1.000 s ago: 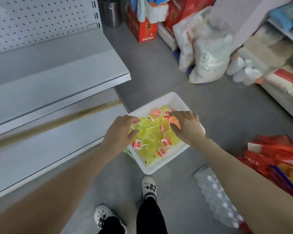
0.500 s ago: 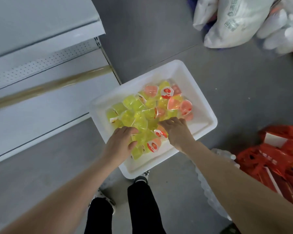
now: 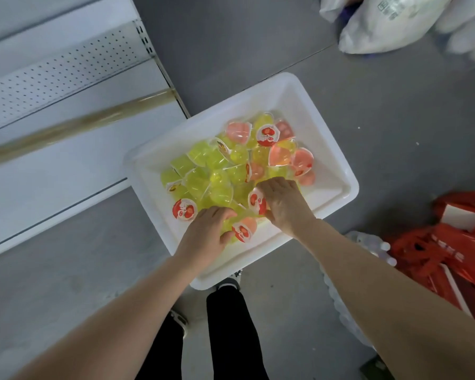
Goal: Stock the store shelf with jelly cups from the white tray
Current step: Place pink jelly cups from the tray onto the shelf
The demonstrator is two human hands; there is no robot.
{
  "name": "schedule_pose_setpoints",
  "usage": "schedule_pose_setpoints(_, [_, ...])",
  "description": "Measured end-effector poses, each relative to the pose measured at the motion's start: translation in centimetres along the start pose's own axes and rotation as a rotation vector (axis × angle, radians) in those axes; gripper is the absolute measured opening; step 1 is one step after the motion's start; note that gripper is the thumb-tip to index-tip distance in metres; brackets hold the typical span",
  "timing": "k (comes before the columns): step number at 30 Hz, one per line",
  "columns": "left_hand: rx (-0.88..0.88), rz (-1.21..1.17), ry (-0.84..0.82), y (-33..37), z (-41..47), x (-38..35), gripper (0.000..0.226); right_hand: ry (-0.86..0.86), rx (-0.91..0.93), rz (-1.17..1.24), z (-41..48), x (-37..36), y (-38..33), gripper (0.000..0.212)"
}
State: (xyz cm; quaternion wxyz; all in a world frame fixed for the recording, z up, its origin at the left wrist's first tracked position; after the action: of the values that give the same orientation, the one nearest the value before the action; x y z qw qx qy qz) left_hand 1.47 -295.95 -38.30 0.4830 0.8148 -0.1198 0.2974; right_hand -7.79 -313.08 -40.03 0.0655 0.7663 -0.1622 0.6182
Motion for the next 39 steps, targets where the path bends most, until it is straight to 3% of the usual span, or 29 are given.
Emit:
schedule_pose_setpoints(3, [0.010, 0.017, -0.073, 0.7, 0.4, -0.8, 0.044, 0.061, -0.163, 0.160, -0.5, 1.7, 1.7, 0.061])
schedule_pose_setpoints(7, [-0.038, 0.152, -0.262, 1.3, 1.2, -2.8, 0.053, 0.100, -0.176, 0.167, -1.1, 3.0, 3.3, 0.079])
schedule_pose_setpoints(11, [-0.062, 0.339, -0.361, 1.3, 2.4, -4.0, 0.048, 0.129, -0.182, 0.160, -1.4, 2.7, 3.5, 0.064])
schedule_pose_setpoints(15, [-0.072, 0.333, -0.361, 1.4, 2.4, -4.1, 0.037, 0.129, -0.188, 0.139, -2.1, 2.6, 3.0, 0.044])
schedule_pose_setpoints(20, [-0.054, 0.292, -0.275, 2.6, 1.4, -0.7, 0.033, 0.157, -0.188, 0.152, -2.2, 5.3, 2.0, 0.039])
schedule_pose_setpoints(23, [-0.045, 0.321, -0.139, 3.4, -0.1, 3.1, 0.029, 0.203, -0.196, 0.157, -1.8, 8.1, 0.9, 0.037])
schedule_pose_setpoints(29, [0.127, 0.128, -0.009, 5.0, -4.1, 11.4, 0.050, 0.270, -0.136, 0.177, -0.6, 15.5, -3.6, 0.036])
schedule_pose_setpoints(39, [-0.017, 0.134, 0.249, 6.7, -16.3, 28.7, 0.052, 0.458, 0.003, 0.126, 0.9, 30.7, -17.1, 0.036])
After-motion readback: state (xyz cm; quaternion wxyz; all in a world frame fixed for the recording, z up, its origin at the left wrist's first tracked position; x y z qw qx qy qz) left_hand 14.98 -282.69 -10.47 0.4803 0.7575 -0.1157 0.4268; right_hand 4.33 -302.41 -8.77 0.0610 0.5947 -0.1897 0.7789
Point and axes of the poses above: each hand's wrist, its own z-axis towards the middle knuckle, its own x-axis out of the back of the hand, y = z × x, the point moved 4 cm from there along z, towards the middle knuckle, and after that the axes turned 10 degrees about -z, right-handed, at the moved point
